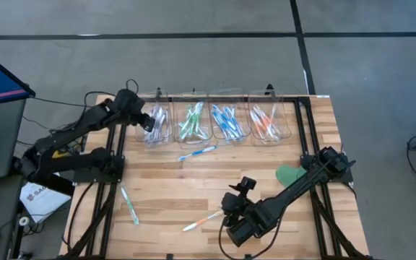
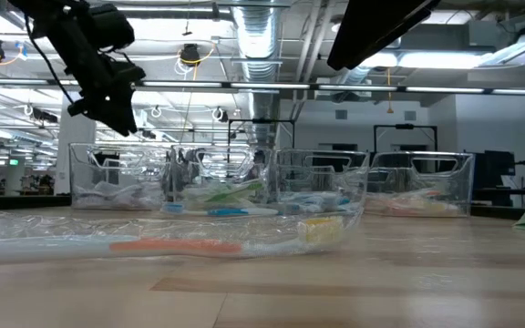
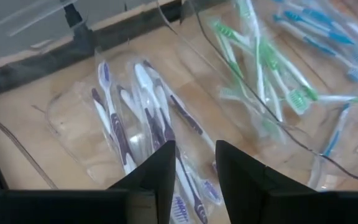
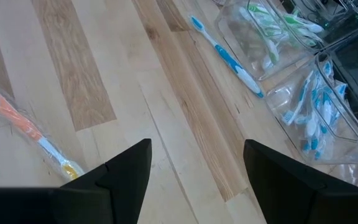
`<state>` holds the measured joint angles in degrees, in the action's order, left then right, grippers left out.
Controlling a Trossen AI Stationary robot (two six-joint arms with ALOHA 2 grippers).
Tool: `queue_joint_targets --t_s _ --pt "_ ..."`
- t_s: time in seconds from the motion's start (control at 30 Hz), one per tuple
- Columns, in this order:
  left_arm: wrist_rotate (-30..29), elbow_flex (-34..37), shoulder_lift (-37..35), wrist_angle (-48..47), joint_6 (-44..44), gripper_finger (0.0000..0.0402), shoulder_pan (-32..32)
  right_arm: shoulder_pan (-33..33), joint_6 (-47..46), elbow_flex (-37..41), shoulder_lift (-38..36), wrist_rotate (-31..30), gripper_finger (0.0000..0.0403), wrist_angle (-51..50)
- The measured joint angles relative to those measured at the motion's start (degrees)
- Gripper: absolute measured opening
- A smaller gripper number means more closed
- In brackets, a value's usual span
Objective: Pick & Place Toothbrushes
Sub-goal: Put the orange toothbrush into the right transparent bin
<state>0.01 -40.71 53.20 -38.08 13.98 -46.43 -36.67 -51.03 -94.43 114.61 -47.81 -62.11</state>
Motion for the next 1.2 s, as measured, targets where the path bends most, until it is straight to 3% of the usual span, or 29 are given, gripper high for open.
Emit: queue_joint_targets --t_s 0.43,0.6,0.87,1.03,1.2 --pt "0.5 1.9 -4.1 -0.1 -4.8 0.0107 3.9 0.8 3.8 0.0 0.0 6.5 0.0249 2.5" --pt "0.7 3.4 -4.1 0.0 -7.5 0.0106 7.5 0.7 6.4 0.0 0.0 13.3 0.0249 8.1" --pt "0.8 4.9 -5.6 1.1 -8.9 0.0106 20.5 0.3 8.2 0.0 0.0 15.1 0.0249 24.9" --pt "-0.4 4.9 -7.5 1.6 -3.3 0.0106 31.7 0.6 9.6 0.0 0.0 17.3 0.0249 25.9" --pt "-8.9 4.9 -7.9 3.1 3.2 0.0106 44.7 1.2 14.7 0.0 0.0 24.0 0.0249 26.9"
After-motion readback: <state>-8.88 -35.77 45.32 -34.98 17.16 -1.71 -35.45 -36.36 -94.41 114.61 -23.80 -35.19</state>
